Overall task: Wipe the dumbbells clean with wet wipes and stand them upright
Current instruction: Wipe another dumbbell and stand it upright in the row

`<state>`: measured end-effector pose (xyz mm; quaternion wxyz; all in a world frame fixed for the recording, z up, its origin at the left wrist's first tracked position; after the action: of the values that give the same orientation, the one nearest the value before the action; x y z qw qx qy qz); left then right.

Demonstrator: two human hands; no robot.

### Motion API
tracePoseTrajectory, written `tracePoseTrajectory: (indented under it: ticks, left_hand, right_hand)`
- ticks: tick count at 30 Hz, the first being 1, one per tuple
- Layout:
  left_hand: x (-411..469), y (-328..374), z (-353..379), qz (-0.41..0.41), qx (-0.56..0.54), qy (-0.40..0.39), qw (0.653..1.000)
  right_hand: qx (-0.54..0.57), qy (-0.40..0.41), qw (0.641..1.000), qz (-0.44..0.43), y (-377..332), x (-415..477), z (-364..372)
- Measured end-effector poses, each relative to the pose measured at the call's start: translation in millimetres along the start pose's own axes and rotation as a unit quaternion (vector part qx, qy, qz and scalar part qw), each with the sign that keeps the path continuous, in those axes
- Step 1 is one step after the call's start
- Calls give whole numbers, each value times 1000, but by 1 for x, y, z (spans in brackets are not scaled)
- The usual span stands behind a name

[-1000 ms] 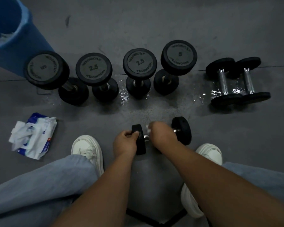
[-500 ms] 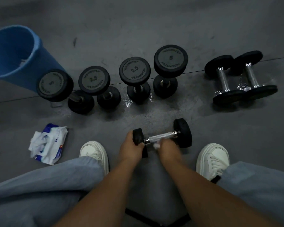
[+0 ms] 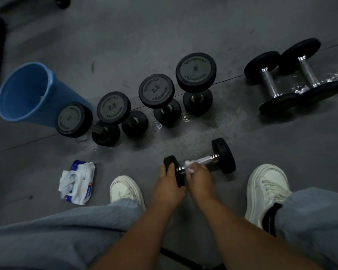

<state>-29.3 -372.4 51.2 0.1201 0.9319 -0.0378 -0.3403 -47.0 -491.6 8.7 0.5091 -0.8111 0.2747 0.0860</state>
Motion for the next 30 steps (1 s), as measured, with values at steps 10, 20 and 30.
tracePoseTrajectory:
  ticks: [10, 20, 30]
  left_hand:
    - [-8, -1, -9, 23, 82, -51, 995]
    - [-29, -2, -3, 20, 74, -76, 994]
    - [-41, -3, -1, 22, 70, -64, 995]
  right_hand:
    - [35, -11, 996, 80, -2, 8, -20]
    - [35, 7, 993, 112, 17, 5, -30]
    - [17, -6, 991, 135, 16, 2, -35]
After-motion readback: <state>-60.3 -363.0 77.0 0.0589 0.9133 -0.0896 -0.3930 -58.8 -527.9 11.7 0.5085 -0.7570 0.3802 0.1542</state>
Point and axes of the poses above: each hand's wrist, its own x-axis towards the middle knuckle, its own z-axis out of the palm, y = z × x, the point moved 7 cm from there along x, towards the middle knuckle, and after that the axes turned 10 degrees about x, right-handed, at the moved point
